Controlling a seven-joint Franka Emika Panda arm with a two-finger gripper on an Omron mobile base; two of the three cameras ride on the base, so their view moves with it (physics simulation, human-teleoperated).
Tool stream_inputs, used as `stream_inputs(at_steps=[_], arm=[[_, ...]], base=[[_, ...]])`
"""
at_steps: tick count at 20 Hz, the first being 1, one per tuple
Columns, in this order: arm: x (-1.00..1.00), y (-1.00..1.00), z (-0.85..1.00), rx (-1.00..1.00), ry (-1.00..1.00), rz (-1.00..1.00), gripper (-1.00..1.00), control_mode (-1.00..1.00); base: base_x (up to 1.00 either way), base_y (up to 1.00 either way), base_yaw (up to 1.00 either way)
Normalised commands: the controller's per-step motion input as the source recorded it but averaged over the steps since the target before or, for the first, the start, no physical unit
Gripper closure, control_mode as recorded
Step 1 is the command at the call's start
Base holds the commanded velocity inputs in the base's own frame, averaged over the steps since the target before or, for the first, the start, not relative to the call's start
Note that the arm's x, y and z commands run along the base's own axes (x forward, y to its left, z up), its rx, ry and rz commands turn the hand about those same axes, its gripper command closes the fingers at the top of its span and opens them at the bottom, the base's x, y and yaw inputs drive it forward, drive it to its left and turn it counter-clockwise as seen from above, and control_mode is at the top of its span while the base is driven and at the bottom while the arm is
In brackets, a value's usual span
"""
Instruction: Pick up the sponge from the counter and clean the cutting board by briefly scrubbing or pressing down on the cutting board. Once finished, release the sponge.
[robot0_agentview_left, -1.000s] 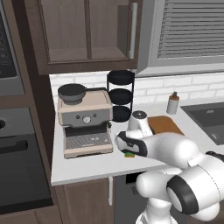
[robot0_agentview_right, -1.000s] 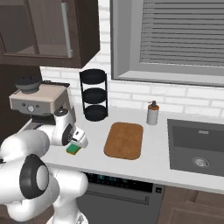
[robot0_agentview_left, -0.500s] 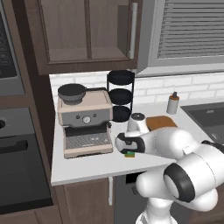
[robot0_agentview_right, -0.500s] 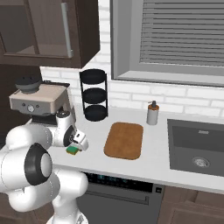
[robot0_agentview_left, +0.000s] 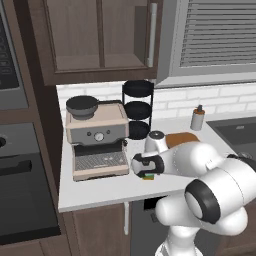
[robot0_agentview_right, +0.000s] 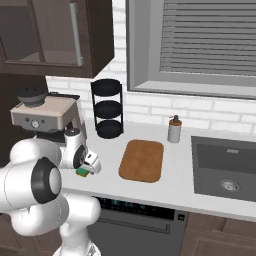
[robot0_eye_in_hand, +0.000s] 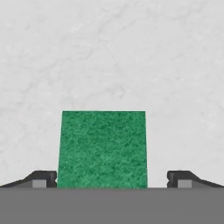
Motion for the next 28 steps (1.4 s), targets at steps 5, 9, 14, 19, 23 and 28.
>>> stream_inputs(at_steps=[5,9,14,19,23,28], arm=[[0.00,0.00,-0.07,0.00,0.00,0.00,-1.00,-1.00],[0.00,0.00,-0.08,0.00,0.00,0.00,-1.00,-1.00],[0.00,0.00,-0.04,0.00,0.00,0.00,1.00,-1.00],[0.00,0.00,0.00,0.00,0.00,0.00,1.00,-1.00],[0.00,0.00,0.00,0.00,0.00,0.00,1.00,-1.00],[0.00,-0.06,0.00,0.00,0.01,0.00,1.00,-1.00]], base=[[0.00,0.00,0.00],[0.00,0.00,0.00],[0.00,0.00,0.00],[0.00,0.00,0.00],[0.00,0.00,0.00],[0.00,0.00,0.00]])
